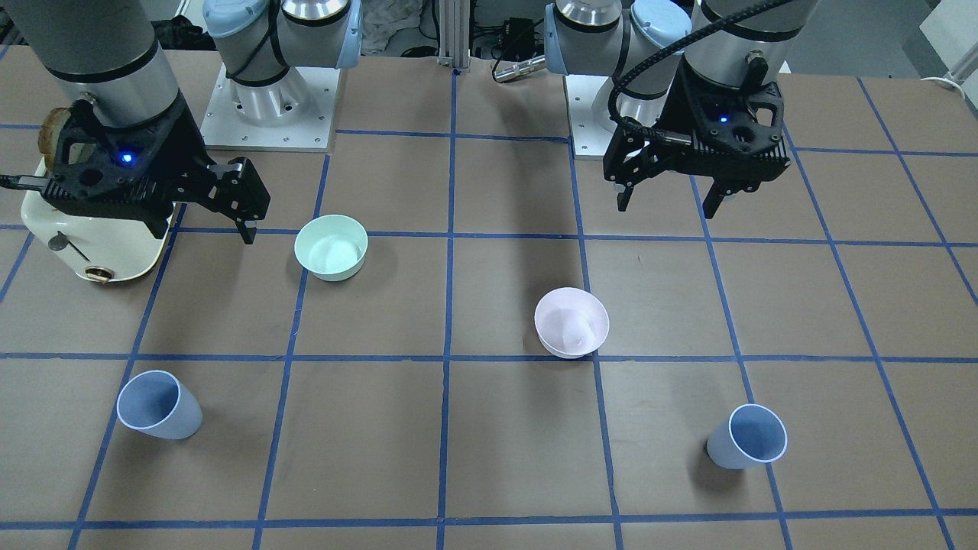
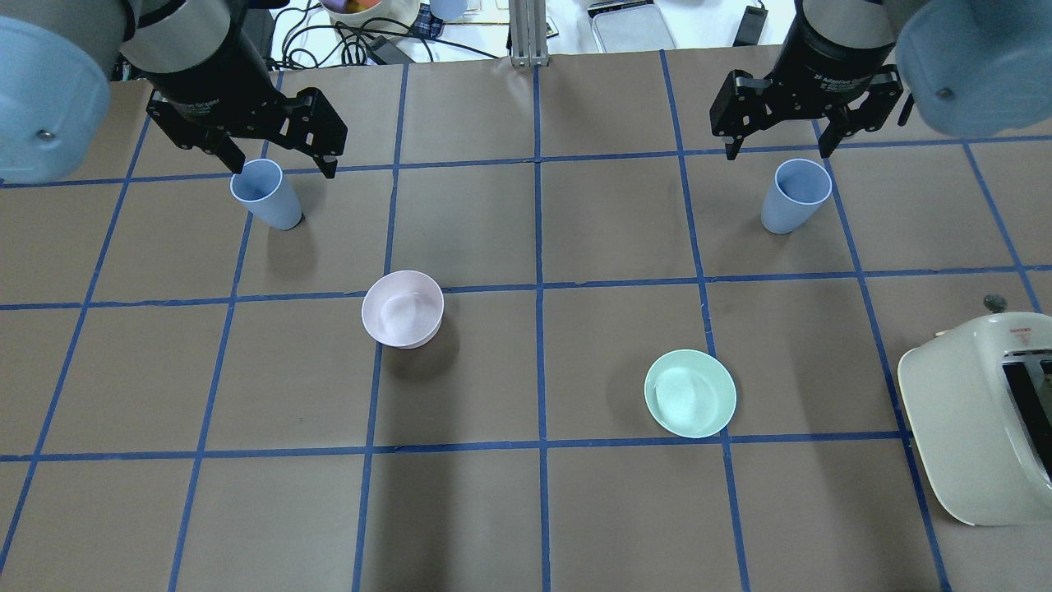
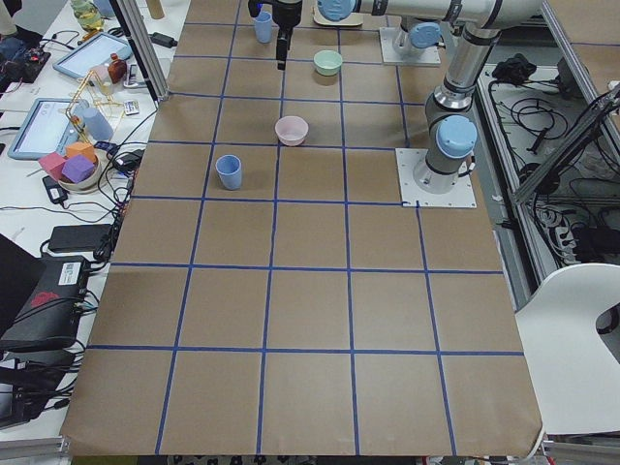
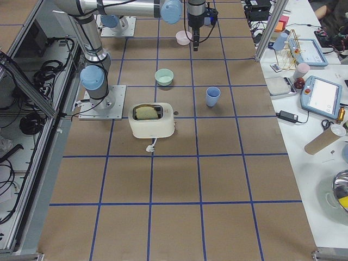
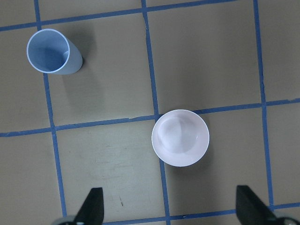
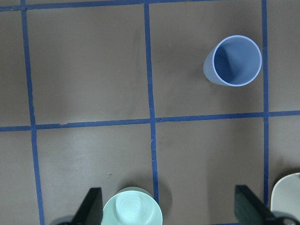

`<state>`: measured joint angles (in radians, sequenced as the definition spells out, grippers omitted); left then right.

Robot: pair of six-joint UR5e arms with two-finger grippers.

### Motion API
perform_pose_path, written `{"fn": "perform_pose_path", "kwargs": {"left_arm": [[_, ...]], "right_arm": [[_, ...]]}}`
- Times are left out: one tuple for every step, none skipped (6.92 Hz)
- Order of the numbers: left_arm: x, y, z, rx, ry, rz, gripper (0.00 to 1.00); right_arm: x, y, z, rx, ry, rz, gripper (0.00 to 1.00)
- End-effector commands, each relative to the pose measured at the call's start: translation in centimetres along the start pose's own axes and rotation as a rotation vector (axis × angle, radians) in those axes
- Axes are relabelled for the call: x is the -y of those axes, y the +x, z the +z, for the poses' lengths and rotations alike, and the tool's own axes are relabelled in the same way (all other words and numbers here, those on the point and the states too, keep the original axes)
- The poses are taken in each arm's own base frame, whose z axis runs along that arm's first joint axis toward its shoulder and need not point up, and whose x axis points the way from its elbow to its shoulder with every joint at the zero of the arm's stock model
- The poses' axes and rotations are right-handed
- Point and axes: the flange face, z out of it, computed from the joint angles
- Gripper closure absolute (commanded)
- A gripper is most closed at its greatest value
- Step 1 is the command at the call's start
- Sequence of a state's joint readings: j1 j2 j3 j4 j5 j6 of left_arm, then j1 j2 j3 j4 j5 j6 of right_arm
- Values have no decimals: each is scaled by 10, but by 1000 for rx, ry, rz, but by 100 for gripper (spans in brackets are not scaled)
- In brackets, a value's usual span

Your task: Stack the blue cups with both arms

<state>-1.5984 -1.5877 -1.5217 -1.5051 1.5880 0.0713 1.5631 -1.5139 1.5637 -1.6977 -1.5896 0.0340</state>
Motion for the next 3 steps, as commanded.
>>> {"fn": "perform_pose_path", "kwargs": {"left_arm": [[0,-1,0,0,0,-2,0],[-1,0,-2,-1,5,-1,0],[-1,0,-2,-3,2,-4,0]], "right_arm": [[3,3,-5,3,11,6,0],[5,3,-6,7,15,6,0],[5,2,-5,11,13,6,0]]}}
